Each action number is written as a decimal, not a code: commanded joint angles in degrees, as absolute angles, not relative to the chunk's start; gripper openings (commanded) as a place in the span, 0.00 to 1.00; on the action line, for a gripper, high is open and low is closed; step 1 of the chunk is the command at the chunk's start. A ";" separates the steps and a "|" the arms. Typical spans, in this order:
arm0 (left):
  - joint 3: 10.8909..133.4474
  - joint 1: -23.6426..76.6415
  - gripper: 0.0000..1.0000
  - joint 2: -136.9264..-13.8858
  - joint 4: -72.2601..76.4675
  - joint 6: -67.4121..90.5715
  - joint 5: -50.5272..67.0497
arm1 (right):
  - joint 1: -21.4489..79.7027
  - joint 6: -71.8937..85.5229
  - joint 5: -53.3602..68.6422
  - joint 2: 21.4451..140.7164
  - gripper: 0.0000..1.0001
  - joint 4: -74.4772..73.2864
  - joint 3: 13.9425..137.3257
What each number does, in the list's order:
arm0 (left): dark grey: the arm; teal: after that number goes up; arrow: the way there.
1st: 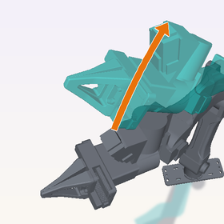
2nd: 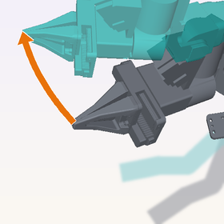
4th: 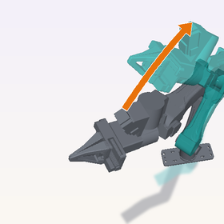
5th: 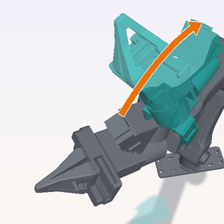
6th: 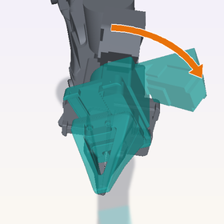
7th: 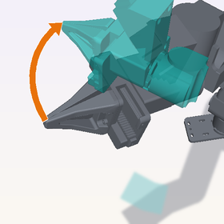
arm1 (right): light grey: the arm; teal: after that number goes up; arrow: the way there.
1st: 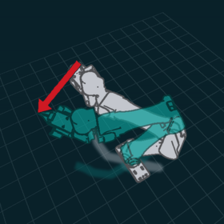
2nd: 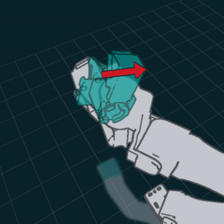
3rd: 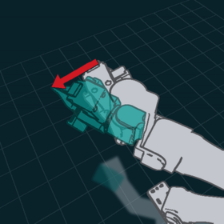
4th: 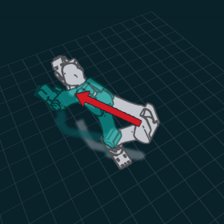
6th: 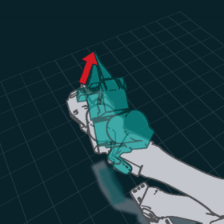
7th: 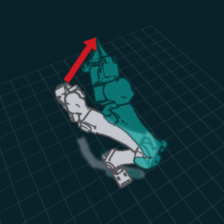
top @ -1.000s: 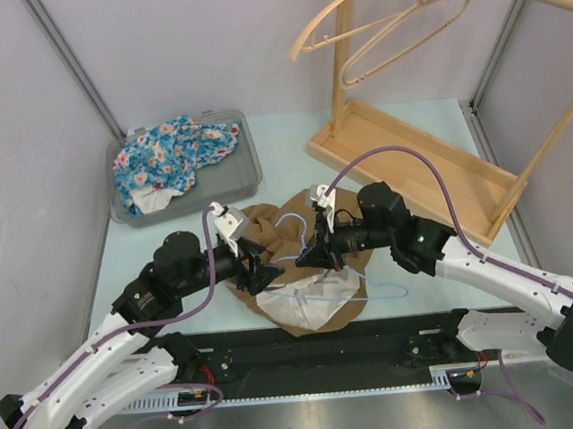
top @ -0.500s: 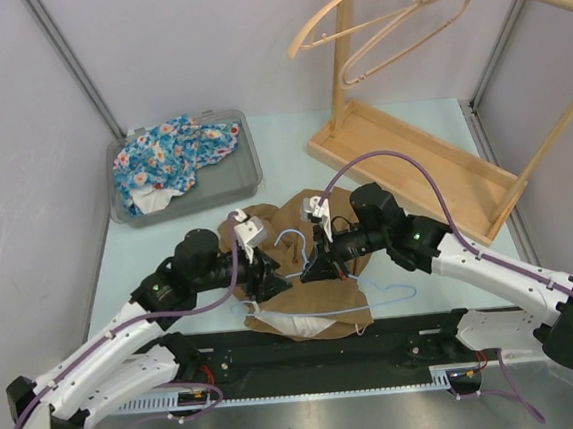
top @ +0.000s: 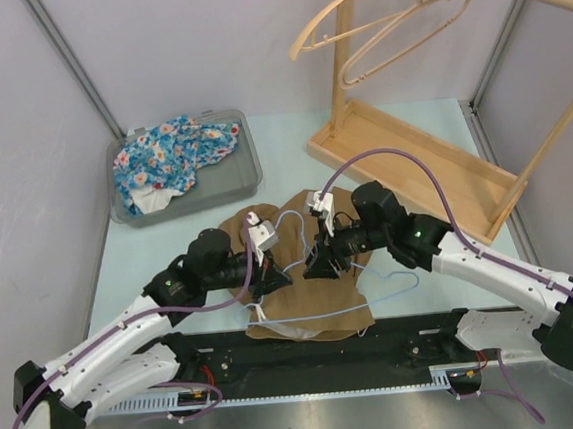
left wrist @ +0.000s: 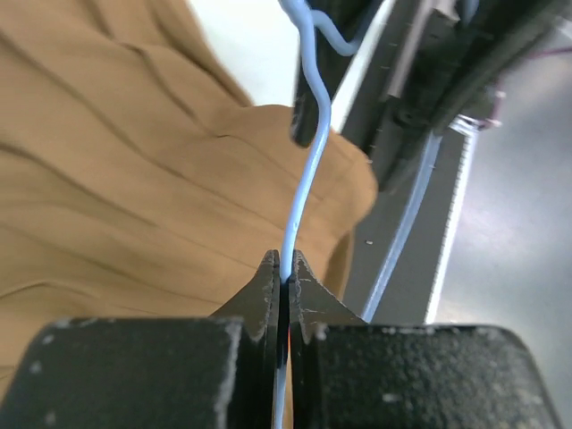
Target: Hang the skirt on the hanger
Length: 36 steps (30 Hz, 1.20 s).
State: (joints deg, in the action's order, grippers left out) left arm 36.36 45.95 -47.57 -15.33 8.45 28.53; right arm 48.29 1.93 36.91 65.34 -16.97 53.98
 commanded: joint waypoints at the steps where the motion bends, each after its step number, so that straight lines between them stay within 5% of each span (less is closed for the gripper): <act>1: 37.27 45.09 0.00 -45.88 -14.85 8.70 16.55 | 48.43 1.93 35.07 62.50 0.48 -20.65 54.67; 6: 37.09 45.00 0.00 -42.54 -17.05 8.26 11.43 | 47.46 4.39 33.22 56.79 0.47 -21.62 49.76; 9: 36.56 45.00 0.00 -41.92 -17.05 8.35 11.43 | 47.02 5.97 32.35 53.09 0.32 -20.83 47.12; 12: 36.47 45.00 0.00 -41.92 -16.61 8.96 11.69 | 47.02 6.42 31.30 51.68 0.00 -20.83 46.41; 16: 36.91 45.09 0.05 -41.75 -14.95 10.28 12.74 | 47.28 5.89 28.84 51.07 0.00 -19.95 45.62; 17: 37.00 44.91 0.12 -41.75 -14.51 10.89 13.70 | 47.81 5.19 26.83 50.54 0.00 -19.34 45.44; 19: 37.18 44.83 0.41 -41.49 -12.84 11.60 14.85 | 48.25 4.83 25.06 49.49 0.00 -17.94 44.30; 22: 36.83 44.30 0.67 -40.87 -9.25 13.27 18.18 | 48.08 4.48 24.17 47.82 0.00 -16.97 43.77; 25: 35.69 42.90 0.78 -40.61 -5.11 15.81 23.28 | 47.81 5.36 26.01 47.46 0.00 -15.04 43.42; 36: 24.53 35.51 0.83 -44.81 31.77 37.25 45.34 | 47.90 10.28 33.84 49.57 0.00 -7.65 42.45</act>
State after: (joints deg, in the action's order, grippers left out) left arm 27.20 36.84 -42.48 12.75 27.33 36.07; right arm 47.90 8.03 30.55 49.30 -13.78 42.17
